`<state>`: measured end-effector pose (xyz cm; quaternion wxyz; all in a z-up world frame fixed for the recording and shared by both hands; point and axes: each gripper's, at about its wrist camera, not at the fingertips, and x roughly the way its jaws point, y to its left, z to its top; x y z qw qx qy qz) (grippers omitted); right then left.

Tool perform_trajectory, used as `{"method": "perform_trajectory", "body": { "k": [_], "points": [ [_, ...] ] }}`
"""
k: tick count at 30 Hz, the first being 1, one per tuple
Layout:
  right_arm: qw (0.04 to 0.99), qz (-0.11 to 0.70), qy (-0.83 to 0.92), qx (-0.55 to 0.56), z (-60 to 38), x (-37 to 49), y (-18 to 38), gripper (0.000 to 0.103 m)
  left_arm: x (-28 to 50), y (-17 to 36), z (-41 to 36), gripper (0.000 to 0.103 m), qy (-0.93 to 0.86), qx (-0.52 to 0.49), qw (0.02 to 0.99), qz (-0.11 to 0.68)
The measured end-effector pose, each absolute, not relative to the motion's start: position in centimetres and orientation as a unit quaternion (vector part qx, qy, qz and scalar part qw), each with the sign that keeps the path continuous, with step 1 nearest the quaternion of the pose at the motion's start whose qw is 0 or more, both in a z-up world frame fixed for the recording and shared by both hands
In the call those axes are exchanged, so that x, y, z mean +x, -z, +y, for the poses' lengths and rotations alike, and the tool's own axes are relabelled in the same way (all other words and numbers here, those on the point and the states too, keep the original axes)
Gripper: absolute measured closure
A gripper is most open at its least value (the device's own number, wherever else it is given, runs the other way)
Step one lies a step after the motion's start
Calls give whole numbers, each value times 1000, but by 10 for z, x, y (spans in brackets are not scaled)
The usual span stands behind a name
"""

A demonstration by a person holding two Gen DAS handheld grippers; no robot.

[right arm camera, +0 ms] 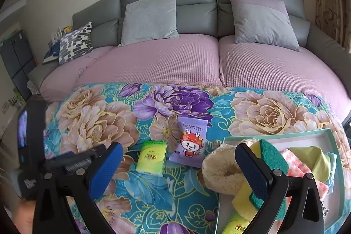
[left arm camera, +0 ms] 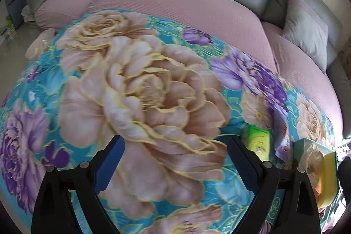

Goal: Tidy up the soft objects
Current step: 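Grasp the green tissue pack with the left tool while the right tool grasps the wipes pouch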

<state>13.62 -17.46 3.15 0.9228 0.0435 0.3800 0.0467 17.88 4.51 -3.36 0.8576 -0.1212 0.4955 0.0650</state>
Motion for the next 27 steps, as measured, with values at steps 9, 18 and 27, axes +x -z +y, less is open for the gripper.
{"method": "perform_trajectory", "body": {
  "k": [9, 18, 27],
  "points": [
    [920, 384, -26, 69, -192, 164, -30, 0, 197, 49, -10, 8, 22, -93, 853, 512],
    [915, 394, -11, 88, -212, 172, -17, 0, 209, 67, -55, 9, 73, -39, 847, 526],
    [911, 402, -3, 87, -216, 173, -13, 0, 211, 79, -63, 25, 57, -18, 845, 532]
  ]
}}
